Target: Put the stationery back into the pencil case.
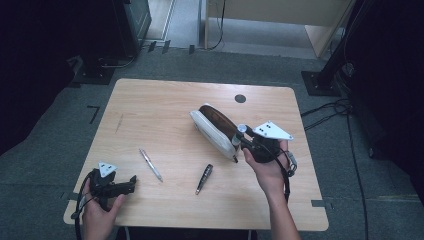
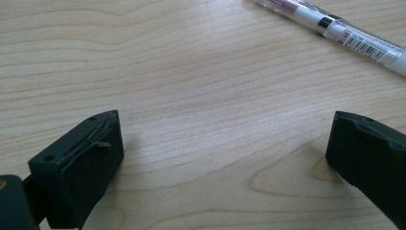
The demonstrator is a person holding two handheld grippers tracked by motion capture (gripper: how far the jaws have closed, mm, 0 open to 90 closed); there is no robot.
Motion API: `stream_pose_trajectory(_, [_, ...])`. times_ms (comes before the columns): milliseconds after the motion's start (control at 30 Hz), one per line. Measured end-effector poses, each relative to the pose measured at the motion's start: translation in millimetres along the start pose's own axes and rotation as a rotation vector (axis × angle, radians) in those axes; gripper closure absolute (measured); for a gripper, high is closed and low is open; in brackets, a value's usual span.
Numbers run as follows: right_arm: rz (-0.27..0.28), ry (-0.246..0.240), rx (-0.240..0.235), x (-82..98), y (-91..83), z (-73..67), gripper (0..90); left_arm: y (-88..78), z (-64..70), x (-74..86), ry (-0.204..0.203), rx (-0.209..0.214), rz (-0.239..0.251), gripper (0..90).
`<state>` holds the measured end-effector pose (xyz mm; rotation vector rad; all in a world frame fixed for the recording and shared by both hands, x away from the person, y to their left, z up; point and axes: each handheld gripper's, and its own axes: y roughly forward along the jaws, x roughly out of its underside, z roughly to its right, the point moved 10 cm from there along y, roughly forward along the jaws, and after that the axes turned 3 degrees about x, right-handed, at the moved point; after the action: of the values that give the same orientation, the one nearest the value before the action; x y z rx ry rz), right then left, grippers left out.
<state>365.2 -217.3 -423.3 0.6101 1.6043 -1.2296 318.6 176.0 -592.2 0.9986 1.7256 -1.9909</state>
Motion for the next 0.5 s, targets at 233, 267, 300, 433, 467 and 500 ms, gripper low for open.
stream_pose_trajectory(233, [-0.026,-0.001,0.018,5.9,18.6,3.4,66.3,0.1,0.2,-0.1,0.002,0.001,0.001,0.0])
stream_pose_trajectory(267, [-0.034,0.002,0.018,7.9,23.1,4.0,66.3,0.1,0.2,-0.1,0.002,0.001,0.001,0.0])
stream_pose_trajectory(300, [-0.039,0.008,0.019,8.7,25.1,3.9,66.3,0.1,0.2,-0.1,0.002,0.001,0.001,0.0])
stream_pose_trajectory(433, [-0.042,0.025,0.015,10.0,30.7,4.6,66.3,0.1,0.2,-0.1,0.002,0.001,0.001,0.0])
stream_pose_trajectory(467, [-0.044,0.024,0.014,10.5,32.7,5.1,66.3,0.1,0.2,-0.1,0.002,0.001,0.001,0.0])
stream_pose_trajectory(500, [-0.049,0.027,0.013,11.1,35.0,4.8,66.3,0.1,0.2,-0.1,0.002,0.001,0.001,0.0])
